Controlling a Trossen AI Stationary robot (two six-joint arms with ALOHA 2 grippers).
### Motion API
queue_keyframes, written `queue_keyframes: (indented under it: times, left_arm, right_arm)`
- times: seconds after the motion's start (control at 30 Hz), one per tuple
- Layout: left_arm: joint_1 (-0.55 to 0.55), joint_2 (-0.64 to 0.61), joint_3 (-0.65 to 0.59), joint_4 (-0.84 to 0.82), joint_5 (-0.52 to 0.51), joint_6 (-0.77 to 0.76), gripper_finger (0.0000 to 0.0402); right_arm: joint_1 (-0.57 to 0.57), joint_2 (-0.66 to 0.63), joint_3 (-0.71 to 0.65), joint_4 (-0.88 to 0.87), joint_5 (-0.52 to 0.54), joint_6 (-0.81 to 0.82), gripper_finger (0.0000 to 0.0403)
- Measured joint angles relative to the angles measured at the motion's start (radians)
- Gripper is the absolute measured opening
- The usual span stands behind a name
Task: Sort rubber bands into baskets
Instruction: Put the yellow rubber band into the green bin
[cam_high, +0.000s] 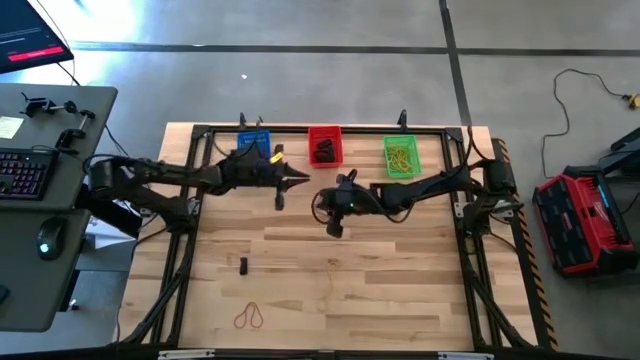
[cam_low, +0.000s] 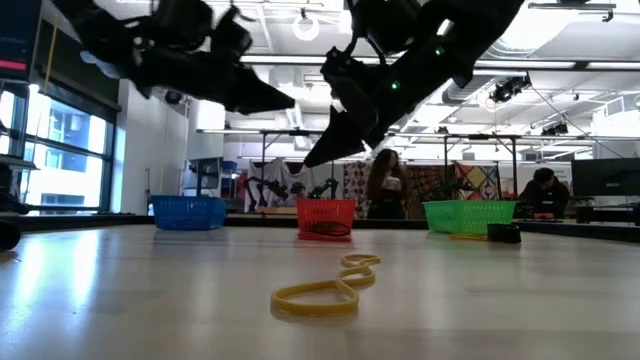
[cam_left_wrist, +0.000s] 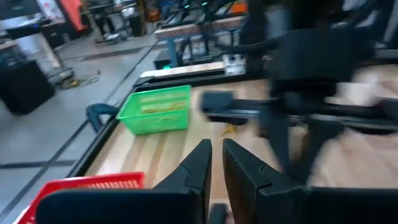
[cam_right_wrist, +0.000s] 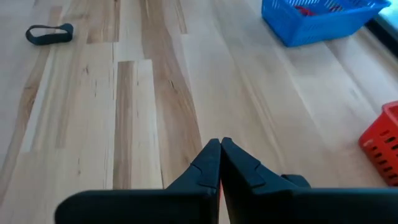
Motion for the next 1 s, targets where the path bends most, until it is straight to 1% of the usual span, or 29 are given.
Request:
queue_keyframes:
  times: [0.17,0.3,0.37,0.47,0.53,0.67,0.8,1.0]
  left_arm:
    - [-0.002,-0.082,-0.071,0.002,0.104,0.0,0.0029]
    - [-0.004,-0.109,-0.093,-0.004,0.18,-0.02,0.0029]
    - [-0.012,-0.11,-0.094,-0.005,0.193,-0.039,0.0029]
    - [-0.041,-0.103,-0.094,-0.007,0.182,-0.042,0.0029]
    - [-0.069,-0.1,-0.094,-0.012,0.155,-0.045,0.0029]
    - [-0.133,-0.102,-0.094,-0.007,0.048,-0.038,0.0029]
    - [-0.181,-0.102,-0.094,-0.032,0.022,-0.036,0.0029]
    - [-0.252,-0.098,-0.094,-0.058,0.015,-0.015,0.0028]
  right_arm:
    - [-0.047,0.0,0.0,-0.015,-0.081,0.04,0.0]
    - [-0.071,0.0,0.0,-0.023,-0.119,0.067,0.0]
    - [-0.073,0.0,0.0,-0.037,-0.123,0.048,0.0]
    - [-0.072,0.0,0.0,-0.069,-0.126,-0.009,0.0]
    - [-0.07,0.0,0.0,-0.095,-0.127,-0.056,0.0]
    - [-0.07,0.0,0.0,-0.131,-0.127,-0.108,0.0]
    - [-0.07,0.0,0.0,-0.131,-0.127,-0.099,0.0]
    - [-0.036,0.0,0.0,-0.177,-0.127,-0.011,0.0001]
